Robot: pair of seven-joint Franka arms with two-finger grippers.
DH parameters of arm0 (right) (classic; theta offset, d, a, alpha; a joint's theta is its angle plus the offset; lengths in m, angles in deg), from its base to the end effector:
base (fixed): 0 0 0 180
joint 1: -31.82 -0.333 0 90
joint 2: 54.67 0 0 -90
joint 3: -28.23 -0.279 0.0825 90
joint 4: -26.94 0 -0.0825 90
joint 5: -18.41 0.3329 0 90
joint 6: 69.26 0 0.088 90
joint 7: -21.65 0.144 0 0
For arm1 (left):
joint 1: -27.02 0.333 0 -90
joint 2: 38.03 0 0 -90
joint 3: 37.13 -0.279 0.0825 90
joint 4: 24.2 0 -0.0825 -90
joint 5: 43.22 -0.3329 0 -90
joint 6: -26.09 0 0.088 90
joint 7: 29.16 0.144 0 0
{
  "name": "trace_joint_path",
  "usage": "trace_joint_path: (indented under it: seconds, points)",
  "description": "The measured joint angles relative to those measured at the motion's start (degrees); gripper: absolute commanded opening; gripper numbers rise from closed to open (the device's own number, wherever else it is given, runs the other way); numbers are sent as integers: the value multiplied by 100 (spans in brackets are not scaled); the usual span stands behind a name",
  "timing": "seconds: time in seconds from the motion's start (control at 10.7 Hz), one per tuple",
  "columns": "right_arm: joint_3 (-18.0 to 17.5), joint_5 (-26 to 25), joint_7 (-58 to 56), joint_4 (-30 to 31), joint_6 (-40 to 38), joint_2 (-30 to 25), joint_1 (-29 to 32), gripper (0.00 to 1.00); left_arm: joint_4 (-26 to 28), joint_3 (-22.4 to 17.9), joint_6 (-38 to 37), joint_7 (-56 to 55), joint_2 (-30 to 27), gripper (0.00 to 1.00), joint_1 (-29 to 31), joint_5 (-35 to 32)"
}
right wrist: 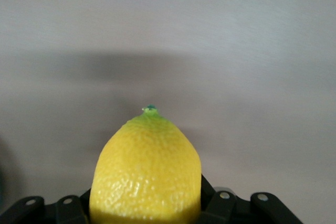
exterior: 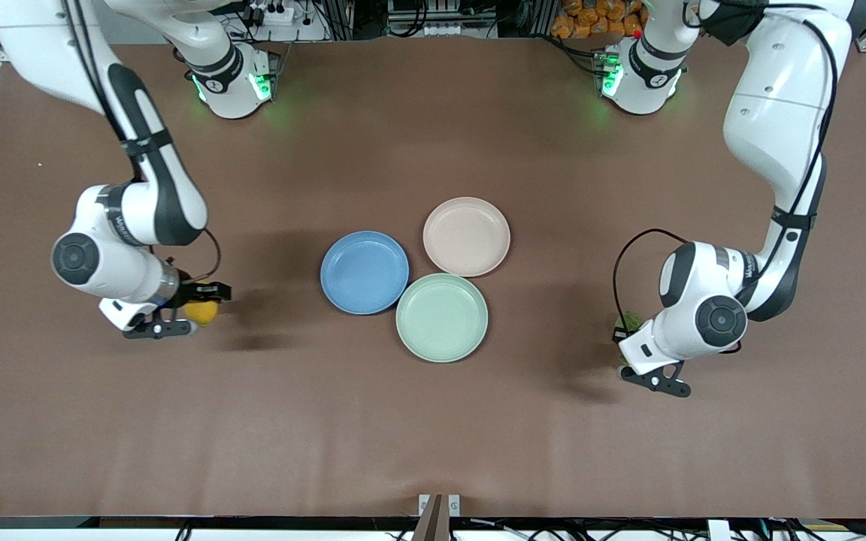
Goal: Place lemon and lettuce in plates
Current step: 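Carry the lemon to the blue plate while the left gripper carries lettuce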
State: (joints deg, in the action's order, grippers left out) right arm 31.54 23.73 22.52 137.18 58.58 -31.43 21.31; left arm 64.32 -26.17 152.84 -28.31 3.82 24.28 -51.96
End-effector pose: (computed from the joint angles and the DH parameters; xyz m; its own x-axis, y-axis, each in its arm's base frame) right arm 0.5527 0.0758 0.2361 0.9936 0.0553 -0.0989 0.0513 -0.9978 -0.0431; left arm 0.6220 -0.1292 0.1900 0.9531 -0.2989 -0.0472 -0.2988 -0.9543 0.0104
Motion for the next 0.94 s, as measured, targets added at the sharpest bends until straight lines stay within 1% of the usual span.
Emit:
trace_joint_path:
  seconds: [0.19,0.47,0.75,0.94]
  points:
    - [-22,2,596,-183,-68,-8,-635,36,366,24,4,-48,-374,0,19,1]
    - [-43,67,953,-272,-175,-6,-1241,37,1067,88,133,-55,-951,0,51,255]
    - [-48,127,1481,-274,-170,7,-1711,37,1930,336,693,-365,-1395,0,43,347]
    - [-48,134,1738,-275,-50,70,-1892,37,2212,610,817,-881,-1513,0,29,348]
